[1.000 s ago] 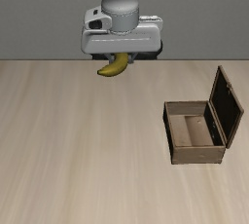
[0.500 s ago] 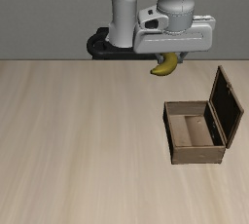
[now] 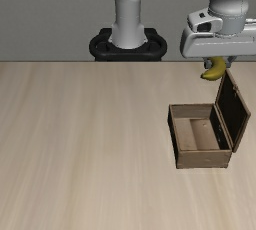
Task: Pick up the banana and place it in the box
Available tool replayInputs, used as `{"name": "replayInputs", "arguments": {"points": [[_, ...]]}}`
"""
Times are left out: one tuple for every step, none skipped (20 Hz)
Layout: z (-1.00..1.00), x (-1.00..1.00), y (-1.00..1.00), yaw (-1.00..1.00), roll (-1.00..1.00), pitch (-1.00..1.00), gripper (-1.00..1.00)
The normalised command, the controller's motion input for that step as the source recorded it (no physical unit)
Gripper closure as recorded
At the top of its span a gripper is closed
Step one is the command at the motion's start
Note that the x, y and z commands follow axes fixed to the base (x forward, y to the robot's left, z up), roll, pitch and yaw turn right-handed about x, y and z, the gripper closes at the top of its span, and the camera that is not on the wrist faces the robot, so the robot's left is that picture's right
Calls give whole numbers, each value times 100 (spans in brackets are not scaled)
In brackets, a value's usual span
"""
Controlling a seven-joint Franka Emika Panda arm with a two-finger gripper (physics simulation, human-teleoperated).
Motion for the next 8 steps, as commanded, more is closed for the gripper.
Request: {"name": "replayInputs", "arguments": {"points": [[0, 0, 0, 0, 0, 0, -100], [0, 0, 0, 0, 0, 0, -100], [0, 0, 0, 0, 0, 0, -100], [0, 0, 0, 0, 0, 0, -100], [0, 0, 0, 0, 0, 0, -100], [0, 0, 0, 0, 0, 0, -100], [0, 0, 0, 0, 0, 0, -100], [0, 0, 0, 0, 0, 0, -100]]}}
